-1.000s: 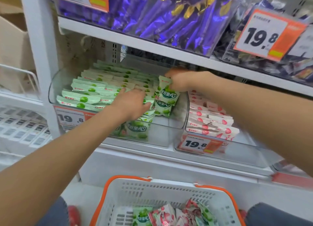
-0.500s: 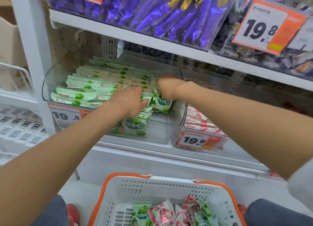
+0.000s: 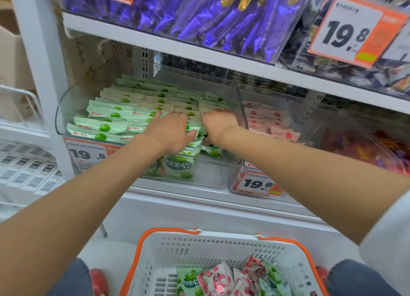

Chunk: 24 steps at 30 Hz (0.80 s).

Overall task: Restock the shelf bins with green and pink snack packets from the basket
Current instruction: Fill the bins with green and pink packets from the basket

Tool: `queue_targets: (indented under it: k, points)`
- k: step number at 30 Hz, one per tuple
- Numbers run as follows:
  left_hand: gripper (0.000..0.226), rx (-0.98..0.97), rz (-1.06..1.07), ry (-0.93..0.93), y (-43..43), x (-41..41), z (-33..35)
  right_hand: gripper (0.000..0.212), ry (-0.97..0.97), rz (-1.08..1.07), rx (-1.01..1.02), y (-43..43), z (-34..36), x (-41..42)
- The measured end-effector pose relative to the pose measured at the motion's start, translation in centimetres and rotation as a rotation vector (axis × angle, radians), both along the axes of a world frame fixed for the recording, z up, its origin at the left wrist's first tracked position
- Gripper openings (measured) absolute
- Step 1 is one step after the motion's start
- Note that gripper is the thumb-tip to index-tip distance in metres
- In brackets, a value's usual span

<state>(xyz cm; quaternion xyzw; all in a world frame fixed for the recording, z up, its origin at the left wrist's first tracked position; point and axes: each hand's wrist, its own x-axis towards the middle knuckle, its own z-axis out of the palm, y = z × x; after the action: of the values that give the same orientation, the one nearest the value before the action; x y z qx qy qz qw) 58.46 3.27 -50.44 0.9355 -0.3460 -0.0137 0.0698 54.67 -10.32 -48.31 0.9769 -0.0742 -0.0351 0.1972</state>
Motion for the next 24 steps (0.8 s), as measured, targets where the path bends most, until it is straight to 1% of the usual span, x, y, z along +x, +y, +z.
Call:
queue_targets:
  k: [2, 5, 9, 12, 15, 16, 20, 23, 24]
  points:
    - [0.063, 0.000, -0.004, -0.002, 0.0, -0.1, 0.0, 0.035, 0.028, 0.000, -0.046, 0.3, 0.5, -0.2]
    - [0.063, 0.001, -0.002, -0.007, 0.0, 0.0, 0.0, 0.039, 0.078, -0.054, -0.020, 0.3, 1.8, -0.4]
    - [0.063, 0.006, 0.001, -0.006, 0.0, -0.1, 0.1, 0.029, 0.034, -0.023, -0.016, 0.3, 2.0, -0.6]
    - [0.063, -0.003, 0.001, -0.006, 0.1, -0.1, 0.2, 0.027, -0.006, 0.019, -0.018, 0.1, 1.7, -0.5]
    - [0.064, -0.010, 0.000, 0.004, 0.1, -0.1, 0.2, 0.015, 0.051, -0.005, 0.043, -0.3, 2.5, -0.2]
    - [0.064, -0.010, -0.001, 0.006, 0.1, -0.1, 0.3, 0.015, 0.070, -0.014, 0.061, -0.4, 3.0, 0.0]
    - [0.064, -0.018, 0.000, 0.022, -0.1, 0.2, 0.3, 0.017, 0.008, -0.026, 0.124, -1.5, 4.3, 0.6]
    - [0.063, -0.049, 0.028, 0.020, -0.3, 0.4, 0.6, 0.014, 0.004, -0.054, 0.163, -2.0, 4.2, 0.9]
    - [0.062, -0.071, 0.046, 0.015, -0.4, 0.4, 0.7, 0.028, -0.006, -0.060, 0.179, -2.3, 4.0, 1.1]
